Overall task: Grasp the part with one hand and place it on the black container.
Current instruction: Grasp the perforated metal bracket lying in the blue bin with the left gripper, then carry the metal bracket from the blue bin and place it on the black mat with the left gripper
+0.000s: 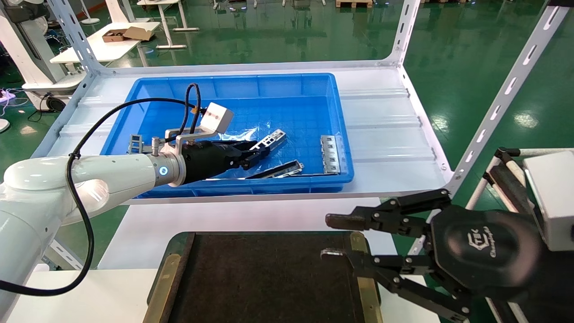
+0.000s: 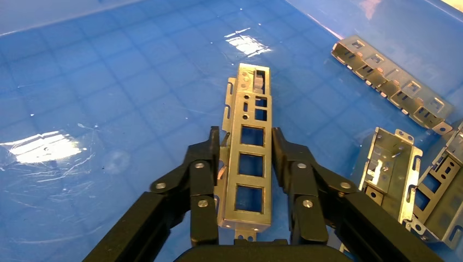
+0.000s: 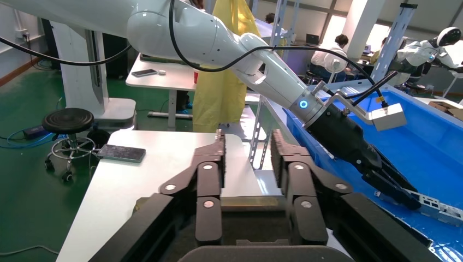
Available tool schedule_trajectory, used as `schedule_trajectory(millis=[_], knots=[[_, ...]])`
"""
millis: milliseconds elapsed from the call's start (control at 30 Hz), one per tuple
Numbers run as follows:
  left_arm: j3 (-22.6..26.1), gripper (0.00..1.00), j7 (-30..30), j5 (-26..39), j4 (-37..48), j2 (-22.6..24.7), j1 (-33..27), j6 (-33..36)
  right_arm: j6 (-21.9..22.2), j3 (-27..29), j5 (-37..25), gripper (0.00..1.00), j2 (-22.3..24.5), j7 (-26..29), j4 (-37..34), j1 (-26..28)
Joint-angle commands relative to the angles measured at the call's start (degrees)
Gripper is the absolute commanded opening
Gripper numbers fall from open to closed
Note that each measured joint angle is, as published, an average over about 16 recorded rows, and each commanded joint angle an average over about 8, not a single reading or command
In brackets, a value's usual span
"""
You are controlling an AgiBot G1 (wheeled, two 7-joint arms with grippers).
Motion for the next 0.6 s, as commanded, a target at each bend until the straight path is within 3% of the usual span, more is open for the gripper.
schedule_trajectory(millis=[33,333,600], knots=[[-0.02,0.0,0.01,-0.05,0.09,0.0,-0.01,-0.02,0.0,0.0,0.0,0.0,0.0,0.0,0.0,0.0],[-1.24,0.0,0.93,-1.92,-0.68,-0.9,-0.25,1.63,0.01,-0.02,0.02,0.0,0.01,-0.01,0.0,0.01],[-3.3,0.0,2.77,-5.05,-3.08,-3.85,-1.89,9.87,0.02,-0.04,0.03,0.0,0.02,-0.02,0.0,0.01]])
